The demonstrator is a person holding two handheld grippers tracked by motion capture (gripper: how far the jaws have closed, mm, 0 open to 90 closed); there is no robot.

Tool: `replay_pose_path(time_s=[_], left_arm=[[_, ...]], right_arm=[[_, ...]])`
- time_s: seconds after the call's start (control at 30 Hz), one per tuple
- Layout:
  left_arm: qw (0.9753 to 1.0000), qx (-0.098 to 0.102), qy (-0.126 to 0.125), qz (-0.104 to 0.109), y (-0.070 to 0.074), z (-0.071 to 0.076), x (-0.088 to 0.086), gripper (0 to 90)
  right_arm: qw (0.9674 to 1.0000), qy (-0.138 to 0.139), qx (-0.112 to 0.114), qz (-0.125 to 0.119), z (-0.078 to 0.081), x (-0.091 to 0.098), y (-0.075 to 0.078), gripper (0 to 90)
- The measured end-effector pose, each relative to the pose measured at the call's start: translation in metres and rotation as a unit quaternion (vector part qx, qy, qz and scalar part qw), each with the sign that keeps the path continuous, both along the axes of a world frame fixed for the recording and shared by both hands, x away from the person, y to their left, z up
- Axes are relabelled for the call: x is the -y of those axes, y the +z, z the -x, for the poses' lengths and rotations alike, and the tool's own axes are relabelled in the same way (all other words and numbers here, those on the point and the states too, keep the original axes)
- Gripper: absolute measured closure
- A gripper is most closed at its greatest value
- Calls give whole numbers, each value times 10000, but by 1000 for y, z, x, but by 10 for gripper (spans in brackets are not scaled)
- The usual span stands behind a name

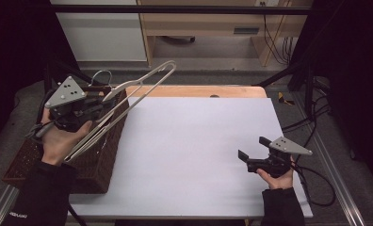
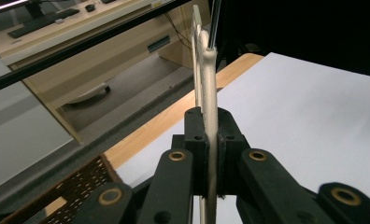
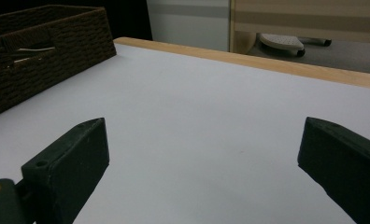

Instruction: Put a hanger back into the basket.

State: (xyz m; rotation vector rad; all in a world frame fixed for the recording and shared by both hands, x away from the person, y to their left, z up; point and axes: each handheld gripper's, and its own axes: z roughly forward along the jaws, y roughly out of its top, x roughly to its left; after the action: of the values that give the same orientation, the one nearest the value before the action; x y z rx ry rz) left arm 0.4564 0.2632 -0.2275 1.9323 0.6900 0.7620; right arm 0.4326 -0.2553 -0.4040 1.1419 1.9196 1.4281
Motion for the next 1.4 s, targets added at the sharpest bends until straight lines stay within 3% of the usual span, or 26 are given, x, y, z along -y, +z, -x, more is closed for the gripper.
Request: replay_pose_path(time_s=[0.4, 0.53, 0.9, 1.4], left_arm=[[9997, 107, 232, -18, -3, -5, -44, 858], [9994, 69, 328, -117, -9, -8, -58, 857], [9985, -15, 485, -240, -31, -13, -96, 857], [9947, -228, 836, -560, -64, -22, -125, 857]], right_arm=[[10000, -9, -28, 2, 0, 0, 0, 25], [10000, 5, -34, 2, 0, 0, 0, 25], [10000, -2, -50, -6, 0, 0, 0, 25], [10000, -28, -72, 24, 0, -1, -1, 23]])
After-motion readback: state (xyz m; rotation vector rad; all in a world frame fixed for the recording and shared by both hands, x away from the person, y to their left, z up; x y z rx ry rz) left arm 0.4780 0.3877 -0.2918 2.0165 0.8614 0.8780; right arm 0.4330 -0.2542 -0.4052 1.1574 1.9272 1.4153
